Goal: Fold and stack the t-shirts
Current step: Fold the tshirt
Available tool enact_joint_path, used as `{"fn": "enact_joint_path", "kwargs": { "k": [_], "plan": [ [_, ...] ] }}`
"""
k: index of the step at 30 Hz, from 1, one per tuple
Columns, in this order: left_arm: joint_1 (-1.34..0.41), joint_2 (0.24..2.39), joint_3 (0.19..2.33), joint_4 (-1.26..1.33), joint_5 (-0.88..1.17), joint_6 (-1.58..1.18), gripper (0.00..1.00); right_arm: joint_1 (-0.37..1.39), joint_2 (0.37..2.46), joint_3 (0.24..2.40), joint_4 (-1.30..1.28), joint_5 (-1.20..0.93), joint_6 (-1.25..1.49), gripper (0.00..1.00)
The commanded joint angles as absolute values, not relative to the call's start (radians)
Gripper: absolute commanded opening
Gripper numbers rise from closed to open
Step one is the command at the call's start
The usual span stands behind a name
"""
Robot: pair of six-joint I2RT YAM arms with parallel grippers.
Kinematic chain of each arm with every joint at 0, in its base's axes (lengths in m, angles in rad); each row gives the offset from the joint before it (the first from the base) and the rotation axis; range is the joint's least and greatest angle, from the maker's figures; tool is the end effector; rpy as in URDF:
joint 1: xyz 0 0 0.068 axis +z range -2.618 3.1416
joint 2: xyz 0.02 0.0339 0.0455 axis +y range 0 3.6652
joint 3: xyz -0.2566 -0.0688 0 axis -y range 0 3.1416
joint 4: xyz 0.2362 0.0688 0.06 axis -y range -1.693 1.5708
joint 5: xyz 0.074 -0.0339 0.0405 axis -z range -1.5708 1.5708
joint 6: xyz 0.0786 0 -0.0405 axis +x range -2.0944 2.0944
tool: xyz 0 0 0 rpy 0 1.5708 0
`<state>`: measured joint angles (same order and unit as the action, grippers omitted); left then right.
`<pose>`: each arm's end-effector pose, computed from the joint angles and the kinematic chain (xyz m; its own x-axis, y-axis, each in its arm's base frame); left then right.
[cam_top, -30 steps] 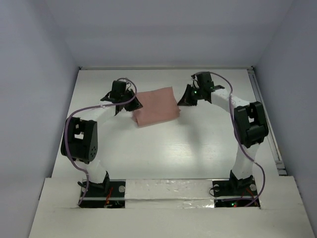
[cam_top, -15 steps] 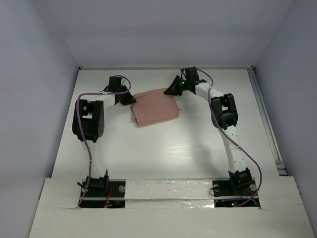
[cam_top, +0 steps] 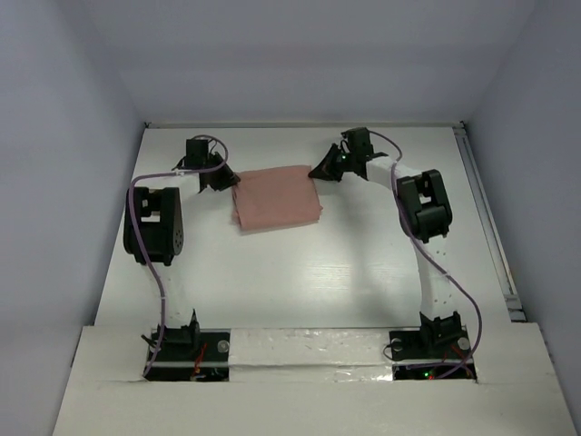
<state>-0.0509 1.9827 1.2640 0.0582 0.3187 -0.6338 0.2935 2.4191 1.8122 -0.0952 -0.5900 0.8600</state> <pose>0.4555 -0.0479 0.1471 -0.6687 -0.5291 -0.5225 -0.1248 0.7726 -0.6226 0.5110 0.2001 0.1078 -0.8937 0.3878 -0.2258 0.0464 0.5804 0.8130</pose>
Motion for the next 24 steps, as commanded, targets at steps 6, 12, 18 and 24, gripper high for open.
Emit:
{"fn": "enact_joint_path", "kwargs": {
  "k": [6, 12, 18, 24],
  "plan": [
    [-0.149, 1.702, 1.5, -0.071, 0.252, -0.465, 0.33, 0.273, 2.012, 1.652, -0.13, -0.503, 0.678, 0.0],
    [-0.201, 1.403, 1.441, -0.091, 0.184, -0.46, 0.49, 0.255, 1.666, 1.444, -0.147, -0.407, 0.632, 0.06],
    [-0.216, 1.021, 1.266, -0.037, 0.14, -0.505, 0.78, 0.255, 1.18, 1.191, -0.173, -0.209, 0.601, 0.24],
    [-0.216, 0.846, 1.308, -0.234, -0.058, -0.502, 0.94, 0.255, 0.853, 1.036, -0.284, 0.069, 0.607, 1.0]
  ]
}}
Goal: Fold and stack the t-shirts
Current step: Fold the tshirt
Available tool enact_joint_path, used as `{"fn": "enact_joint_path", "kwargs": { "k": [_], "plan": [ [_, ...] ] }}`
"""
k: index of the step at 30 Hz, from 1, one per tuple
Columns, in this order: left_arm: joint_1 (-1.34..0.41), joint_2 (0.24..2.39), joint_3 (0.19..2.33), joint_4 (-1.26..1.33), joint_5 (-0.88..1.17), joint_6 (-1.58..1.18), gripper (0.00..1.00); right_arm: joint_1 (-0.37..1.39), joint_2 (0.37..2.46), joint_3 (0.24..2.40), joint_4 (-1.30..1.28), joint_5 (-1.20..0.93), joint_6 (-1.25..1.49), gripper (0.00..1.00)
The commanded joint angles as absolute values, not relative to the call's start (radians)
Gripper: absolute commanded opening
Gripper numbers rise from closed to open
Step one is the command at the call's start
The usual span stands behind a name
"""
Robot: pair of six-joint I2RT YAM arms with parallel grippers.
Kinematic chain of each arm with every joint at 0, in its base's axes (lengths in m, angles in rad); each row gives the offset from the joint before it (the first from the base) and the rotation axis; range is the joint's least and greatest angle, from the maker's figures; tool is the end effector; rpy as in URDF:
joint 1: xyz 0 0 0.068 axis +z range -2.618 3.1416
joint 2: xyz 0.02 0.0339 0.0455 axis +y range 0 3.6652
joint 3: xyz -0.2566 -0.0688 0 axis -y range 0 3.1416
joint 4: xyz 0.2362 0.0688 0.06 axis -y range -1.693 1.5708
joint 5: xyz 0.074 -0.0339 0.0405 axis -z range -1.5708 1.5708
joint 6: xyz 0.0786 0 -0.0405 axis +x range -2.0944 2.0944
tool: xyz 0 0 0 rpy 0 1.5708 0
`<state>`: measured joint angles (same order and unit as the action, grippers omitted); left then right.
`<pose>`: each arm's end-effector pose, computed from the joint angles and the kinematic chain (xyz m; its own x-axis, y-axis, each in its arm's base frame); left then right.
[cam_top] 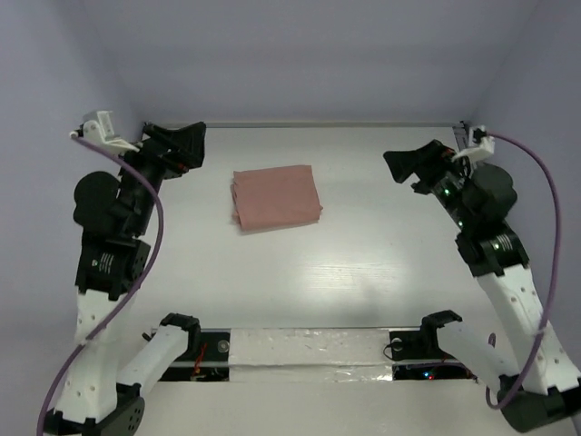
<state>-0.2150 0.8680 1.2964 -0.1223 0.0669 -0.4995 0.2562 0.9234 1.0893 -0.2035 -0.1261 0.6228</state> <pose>0.1839 -0.0455 0.5079 0.1266 -0.5168 -0.8467 0.3825 0.8130 -0.4390 0.2298 0.0704 0.4106 -0.2471 0.5335 -0.8089 -0.2817 0.7592 0.5867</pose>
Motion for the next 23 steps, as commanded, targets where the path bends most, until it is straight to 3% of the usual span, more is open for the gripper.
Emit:
{"fn": "enact_joint_path", "kwargs": {
  "k": [1, 4, 23],
  "plan": [
    [-0.216, 0.832, 1.304, -0.25, -0.092, -0.505, 0.94, 0.255, 0.842, 1.031, -0.307, 0.101, 0.6, 1.0],
    [-0.216, 0.781, 1.278, -0.247, -0.104, -0.505, 0.99, 0.255, 0.819, 1.017, -0.379, 0.107, 0.592, 1.0],
    [-0.216, 0.742, 1.233, -0.258, -0.051, -0.474, 0.99, 0.255, 0.853, 1.101, -0.365, 0.084, 0.551, 1.0]
  ]
}}
